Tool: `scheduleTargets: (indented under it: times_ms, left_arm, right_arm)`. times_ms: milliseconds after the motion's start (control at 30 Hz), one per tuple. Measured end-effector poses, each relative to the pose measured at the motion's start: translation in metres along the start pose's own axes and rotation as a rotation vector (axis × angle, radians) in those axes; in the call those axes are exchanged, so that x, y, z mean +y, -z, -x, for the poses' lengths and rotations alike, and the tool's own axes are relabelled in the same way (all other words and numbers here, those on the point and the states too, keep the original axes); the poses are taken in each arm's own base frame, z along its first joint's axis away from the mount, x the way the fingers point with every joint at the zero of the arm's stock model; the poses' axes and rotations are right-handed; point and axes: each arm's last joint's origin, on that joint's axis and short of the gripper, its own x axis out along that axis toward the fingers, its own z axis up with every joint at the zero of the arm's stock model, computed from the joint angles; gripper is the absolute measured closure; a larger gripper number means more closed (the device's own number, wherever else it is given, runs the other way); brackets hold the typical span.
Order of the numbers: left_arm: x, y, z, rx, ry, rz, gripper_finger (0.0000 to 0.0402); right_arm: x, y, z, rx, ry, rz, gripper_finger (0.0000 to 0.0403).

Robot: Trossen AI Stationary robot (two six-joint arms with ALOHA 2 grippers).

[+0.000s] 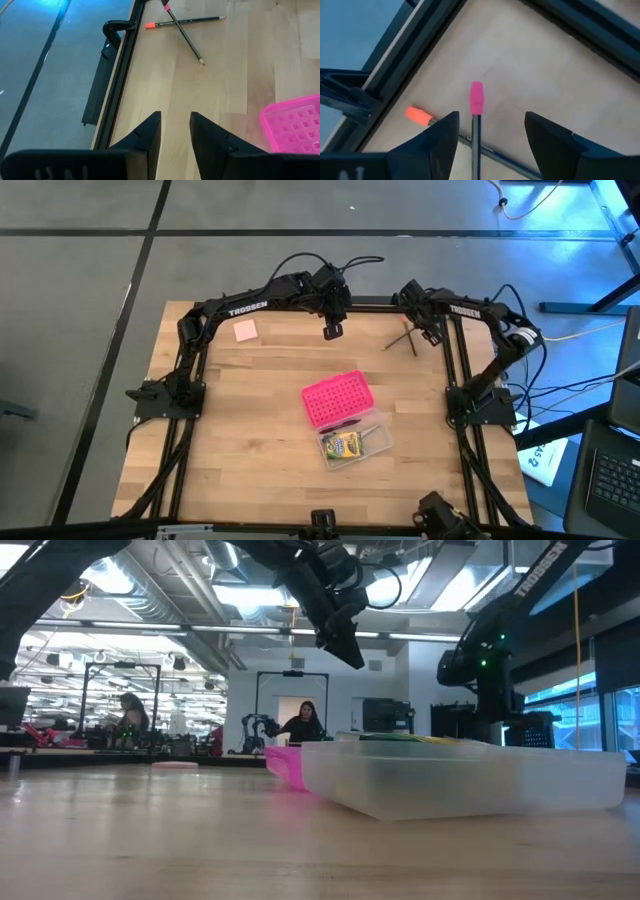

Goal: Pack school essentials
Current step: Put the pencil with the pink top eraser into the pink box

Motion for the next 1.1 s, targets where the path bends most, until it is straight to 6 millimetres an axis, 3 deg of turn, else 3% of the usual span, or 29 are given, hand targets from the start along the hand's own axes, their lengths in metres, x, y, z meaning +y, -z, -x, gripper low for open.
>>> scheduleTargets:
  times_ms: [367,1100]
  left_arm:
    - [0.000,0.000,0.000,0.000,0.000,0.000,0.0305]
    - [0.000,0.000,0.000,0.000,0.000,0.000,0.0305]
  right_arm:
    - [0.004,-0.002,-0.021,0.003,0.032,0.062,0.0174]
    - [0.009,-0.003,-0.021,-0.023,-0.010,0.048,0.0174]
